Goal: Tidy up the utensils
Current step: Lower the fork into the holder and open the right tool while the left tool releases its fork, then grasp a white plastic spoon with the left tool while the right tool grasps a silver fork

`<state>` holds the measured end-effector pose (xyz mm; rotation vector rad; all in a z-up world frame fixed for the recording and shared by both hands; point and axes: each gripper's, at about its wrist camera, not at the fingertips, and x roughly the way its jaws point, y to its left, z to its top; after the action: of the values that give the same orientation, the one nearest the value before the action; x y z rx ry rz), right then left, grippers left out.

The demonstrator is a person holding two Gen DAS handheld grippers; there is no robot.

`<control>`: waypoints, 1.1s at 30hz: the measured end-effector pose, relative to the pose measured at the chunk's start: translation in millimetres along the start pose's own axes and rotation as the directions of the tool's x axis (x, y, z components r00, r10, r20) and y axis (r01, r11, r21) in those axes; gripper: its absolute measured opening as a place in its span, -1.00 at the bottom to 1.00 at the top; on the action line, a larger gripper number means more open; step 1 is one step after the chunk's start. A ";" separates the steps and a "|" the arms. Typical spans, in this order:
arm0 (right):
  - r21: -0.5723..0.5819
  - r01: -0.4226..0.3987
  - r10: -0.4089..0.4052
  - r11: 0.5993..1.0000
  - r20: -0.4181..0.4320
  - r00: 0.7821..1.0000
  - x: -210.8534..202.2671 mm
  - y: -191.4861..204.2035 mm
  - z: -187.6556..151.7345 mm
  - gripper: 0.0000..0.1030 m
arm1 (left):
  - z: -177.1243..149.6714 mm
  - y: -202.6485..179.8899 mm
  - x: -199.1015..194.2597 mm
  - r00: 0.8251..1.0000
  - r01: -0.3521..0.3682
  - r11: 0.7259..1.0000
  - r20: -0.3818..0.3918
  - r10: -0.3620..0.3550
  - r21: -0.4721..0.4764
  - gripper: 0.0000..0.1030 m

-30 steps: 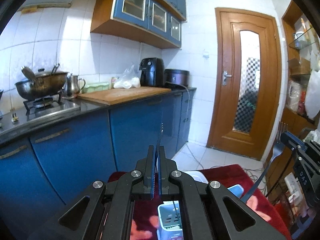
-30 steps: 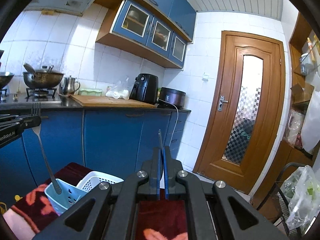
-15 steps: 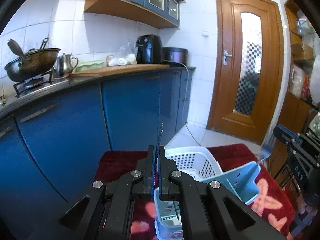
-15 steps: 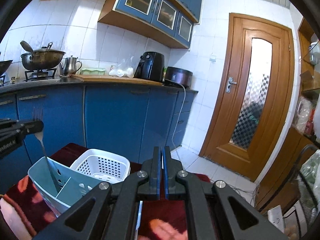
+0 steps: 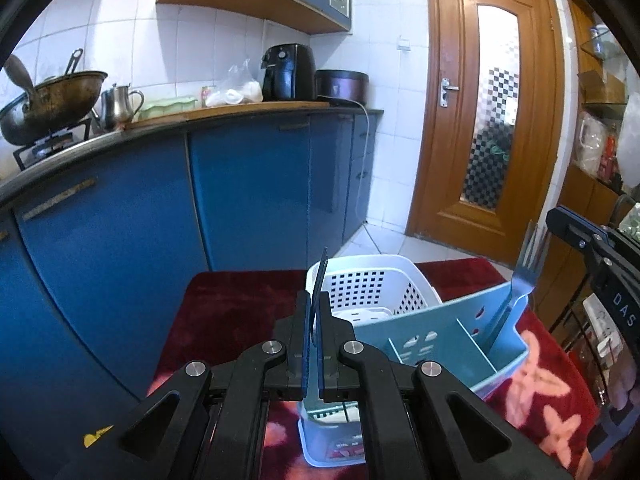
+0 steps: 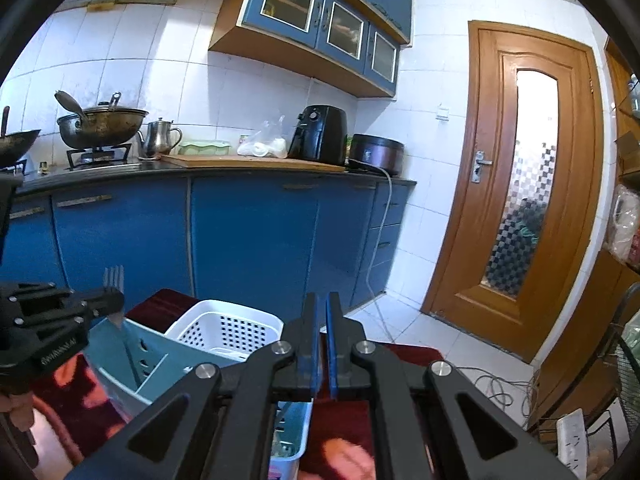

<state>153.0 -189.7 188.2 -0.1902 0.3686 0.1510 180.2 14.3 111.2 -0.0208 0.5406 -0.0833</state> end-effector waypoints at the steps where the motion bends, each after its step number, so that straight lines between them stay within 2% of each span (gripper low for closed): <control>1: 0.009 -0.011 0.011 1.000 -0.004 1.000 0.3 -0.6 0.0 -0.92 | 0.1 -0.5 0.0 1.000 0.003 1.000 -0.003 -0.003 -0.001 -0.94; 4: 0.055 -0.047 0.048 0.997 -0.020 0.999 1.4 -4.7 0.4 -0.73 | 0.4 -2.0 -1.2 1.000 0.000 1.000 -0.008 0.000 0.008 -0.93; 6: 0.090 -0.076 0.078 0.993 -0.022 0.997 1.1 -8.7 1.0 -0.58 | 1.5 -2.5 -3.0 1.000 -0.008 1.000 -0.008 0.008 0.014 -0.83; 12: 0.137 -0.133 0.133 0.982 0.006 0.991 -10.1 -15.7 5.6 -0.38 | 2.5 -3.1 -13.1 1.000 0.009 1.000 -0.012 -0.009 0.014 -0.61; 15: 0.150 -0.144 0.141 0.978 0.027 0.990 -18.9 -18.8 9.9 -0.36 | 3.8 -4.5 -20.6 1.000 0.021 1.000 -0.010 -0.020 0.014 -0.39; 18: 0.174 -0.160 0.155 0.972 0.038 0.987 -28.4 -21.1 12.5 -0.33 | 5.1 -6.3 -31.4 1.000 0.031 0.999 -0.001 -0.031 0.018 -0.30; 26: 0.244 -0.182 0.187 0.953 0.003 0.982 -50.8 -29.0 8.5 -0.32 | 2.0 -9.3 -58.7 0.999 0.053 0.998 0.000 -0.053 0.023 -0.27; 33: 0.304 -0.194 0.214 0.933 -0.035 0.976 -71.2 -33.9 -8.5 -0.23 | -6.9 -7.5 -80.0 0.997 0.078 0.997 -0.013 -0.078 0.016 -0.26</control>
<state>90.6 -232.4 212.1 0.1447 0.4736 0.2924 107.7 13.7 146.6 -0.0258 0.5516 -0.1642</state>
